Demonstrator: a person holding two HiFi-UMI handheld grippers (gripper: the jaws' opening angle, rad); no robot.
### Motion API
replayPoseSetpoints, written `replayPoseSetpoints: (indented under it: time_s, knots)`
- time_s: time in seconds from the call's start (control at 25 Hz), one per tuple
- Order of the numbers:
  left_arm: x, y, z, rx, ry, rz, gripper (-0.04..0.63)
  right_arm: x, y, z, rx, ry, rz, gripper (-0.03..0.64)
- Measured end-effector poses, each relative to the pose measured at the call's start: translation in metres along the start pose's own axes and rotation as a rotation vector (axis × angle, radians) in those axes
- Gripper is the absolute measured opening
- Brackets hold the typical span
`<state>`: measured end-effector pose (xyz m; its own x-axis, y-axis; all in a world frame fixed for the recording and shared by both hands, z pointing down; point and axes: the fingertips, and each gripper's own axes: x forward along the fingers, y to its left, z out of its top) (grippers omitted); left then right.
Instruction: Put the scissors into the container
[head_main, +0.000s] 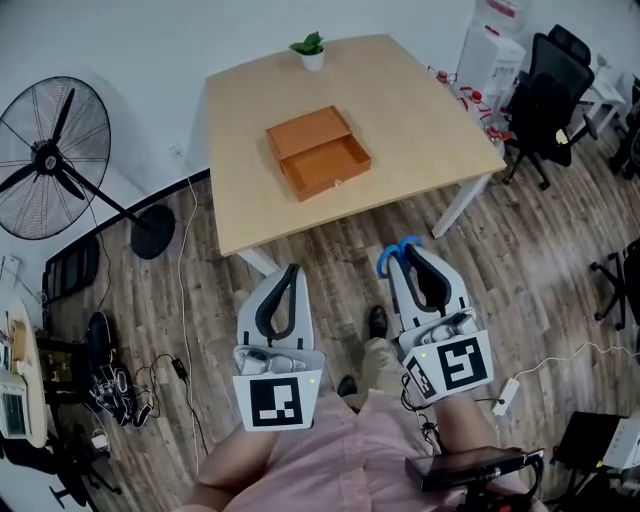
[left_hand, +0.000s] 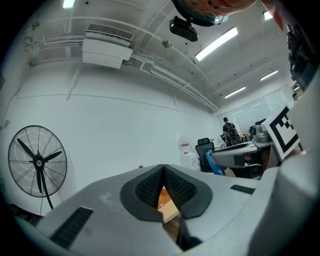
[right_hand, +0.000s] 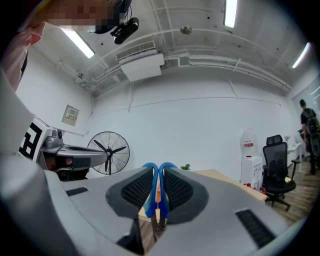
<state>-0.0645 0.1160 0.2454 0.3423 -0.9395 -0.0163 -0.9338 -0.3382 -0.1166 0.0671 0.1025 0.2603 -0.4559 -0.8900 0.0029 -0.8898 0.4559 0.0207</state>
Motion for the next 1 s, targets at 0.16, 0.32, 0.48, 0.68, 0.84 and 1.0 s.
replayPoseSetpoints:
  time_s: [0.16, 0.32, 0.48, 0.68, 0.84, 1.0]
  knots:
    - [0.029, 0.002, -0.009, 0.004, 0.024, 0.007, 0.009, 0.024, -0.021, -0.007, 0.008, 0.009, 0.009, 0.072]
    - [0.074, 0.002, -0.016, 0.006, 0.064, 0.022, 0.009, 0.057, -0.054, -0.011, 0.023, 0.024, 0.027, 0.072]
    - [0.123, 0.003, -0.022, 0.011, 0.104, 0.057, 0.009, 0.097, -0.088, -0.014, 0.034, 0.033, 0.071, 0.072]
    - [0.18, 0.017, -0.023, 0.023, 0.132, 0.123, 0.009, 0.156, -0.121, -0.013, 0.045, 0.034, 0.153, 0.072]
    - [0.211, 0.033, -0.02, 0.023, 0.129, 0.198, 0.009, 0.198, -0.136, -0.01, 0.039, 0.022, 0.225, 0.072]
    - [0.23, 0.047, -0.012, 0.027, 0.105, 0.268, 0.009, 0.231, -0.146, -0.005, 0.022, 0.006, 0.282, 0.072]
